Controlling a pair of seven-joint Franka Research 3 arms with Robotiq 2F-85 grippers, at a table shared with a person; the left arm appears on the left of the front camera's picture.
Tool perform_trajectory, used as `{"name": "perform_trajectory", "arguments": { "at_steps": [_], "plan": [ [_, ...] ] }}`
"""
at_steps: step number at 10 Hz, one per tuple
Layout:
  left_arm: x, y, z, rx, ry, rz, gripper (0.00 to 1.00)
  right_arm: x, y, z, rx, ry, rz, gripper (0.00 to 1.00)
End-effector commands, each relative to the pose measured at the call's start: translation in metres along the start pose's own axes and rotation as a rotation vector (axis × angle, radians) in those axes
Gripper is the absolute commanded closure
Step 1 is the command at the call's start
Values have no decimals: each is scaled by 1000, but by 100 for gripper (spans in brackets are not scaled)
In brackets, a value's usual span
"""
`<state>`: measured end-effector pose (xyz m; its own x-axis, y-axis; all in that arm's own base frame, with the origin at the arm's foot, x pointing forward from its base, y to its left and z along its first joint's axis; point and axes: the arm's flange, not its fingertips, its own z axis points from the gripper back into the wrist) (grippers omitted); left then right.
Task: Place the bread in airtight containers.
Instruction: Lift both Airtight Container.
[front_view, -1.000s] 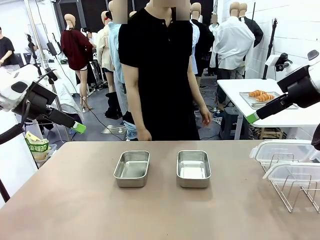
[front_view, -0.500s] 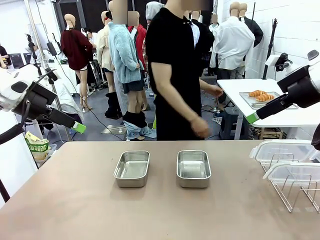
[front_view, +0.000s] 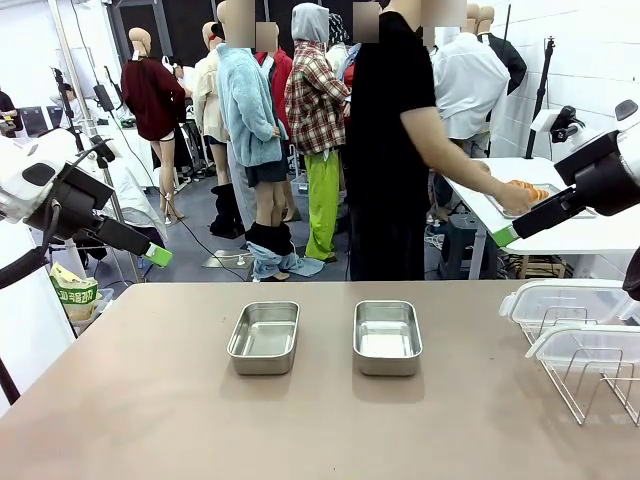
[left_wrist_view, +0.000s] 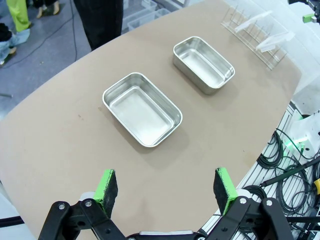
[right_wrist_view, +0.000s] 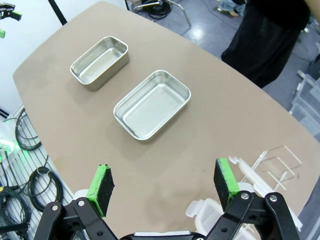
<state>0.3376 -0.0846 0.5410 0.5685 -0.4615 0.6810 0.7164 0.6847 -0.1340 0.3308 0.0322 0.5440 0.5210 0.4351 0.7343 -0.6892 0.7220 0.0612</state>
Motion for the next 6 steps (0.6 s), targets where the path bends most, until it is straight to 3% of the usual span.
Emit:
{"name": "perform_trajectory", "arguments": {
  "at_steps": [1,6],
  "plan": [
    [-1,1,2,-2,1,-10,0,1,1,-1,15,-10,1,0],
    [-1,1,2,-2,1,-10,0,1,1,-1,15,-10,1,0]
  ]
}}
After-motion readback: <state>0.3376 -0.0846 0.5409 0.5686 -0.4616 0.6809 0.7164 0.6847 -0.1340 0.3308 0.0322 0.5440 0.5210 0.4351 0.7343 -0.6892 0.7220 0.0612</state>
